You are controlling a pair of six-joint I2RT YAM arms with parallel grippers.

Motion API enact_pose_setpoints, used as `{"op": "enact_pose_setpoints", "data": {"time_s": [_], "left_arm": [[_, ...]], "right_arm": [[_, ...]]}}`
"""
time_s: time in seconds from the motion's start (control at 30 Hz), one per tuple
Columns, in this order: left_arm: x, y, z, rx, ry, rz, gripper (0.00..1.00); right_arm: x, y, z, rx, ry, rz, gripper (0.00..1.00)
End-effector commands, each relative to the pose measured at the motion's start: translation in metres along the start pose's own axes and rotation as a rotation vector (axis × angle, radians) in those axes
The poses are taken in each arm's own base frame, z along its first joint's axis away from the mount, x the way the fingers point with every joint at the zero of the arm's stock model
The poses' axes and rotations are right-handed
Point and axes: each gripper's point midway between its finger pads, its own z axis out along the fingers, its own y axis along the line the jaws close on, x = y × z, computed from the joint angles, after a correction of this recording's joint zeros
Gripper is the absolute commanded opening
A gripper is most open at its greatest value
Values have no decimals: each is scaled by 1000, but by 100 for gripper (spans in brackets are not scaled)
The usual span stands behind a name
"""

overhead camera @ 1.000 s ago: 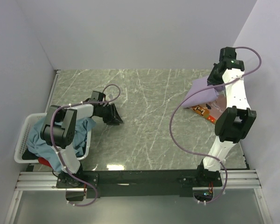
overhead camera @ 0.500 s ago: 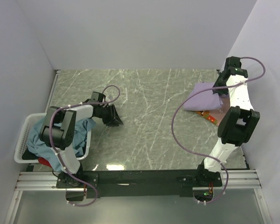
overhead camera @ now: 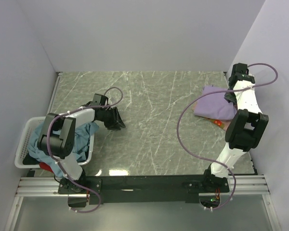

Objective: Fold and stack the t-shirts
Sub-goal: Neatly place the folded tshirt to the corner, then reset both grippers

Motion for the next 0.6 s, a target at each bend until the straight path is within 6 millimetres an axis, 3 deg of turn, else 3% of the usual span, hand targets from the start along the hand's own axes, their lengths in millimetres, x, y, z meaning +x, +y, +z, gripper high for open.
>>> {"op": "enact_pose_setpoints", "data": {"time_s": [0.0, 0.03, 0.07, 0.17, 0.33, 0.37, 0.53, 0.57], "left_arm": [[-23, -25, -25, 10, -100, 69, 46], [-32, -35, -34, 25, -136, 86, 47], [-35, -39, -39, 25, -148, 92, 48], [-50, -57, -55, 40, -206, 115, 50], [-68, -80, -80, 54, -270, 144, 53], [-70, -84, -84, 58, -282, 148, 53], [-84, -102, -114, 65, -381, 166, 55], [-89, -111, -127, 78, -428, 157, 56]], "right_arm": [[-17, -41, -22, 157, -118, 69, 38], [-17, -44, -26, 168, -128, 75, 72], [-16, -47, -30, 175, -135, 80, 81], [-13, -52, -45, 158, -157, 89, 84], [4, -41, -64, 32, -175, 97, 86], [2, -38, -76, -6, -207, 102, 86], [25, 0, -102, -254, -215, 65, 87], [37, 21, -122, -381, -253, 46, 87]]}}
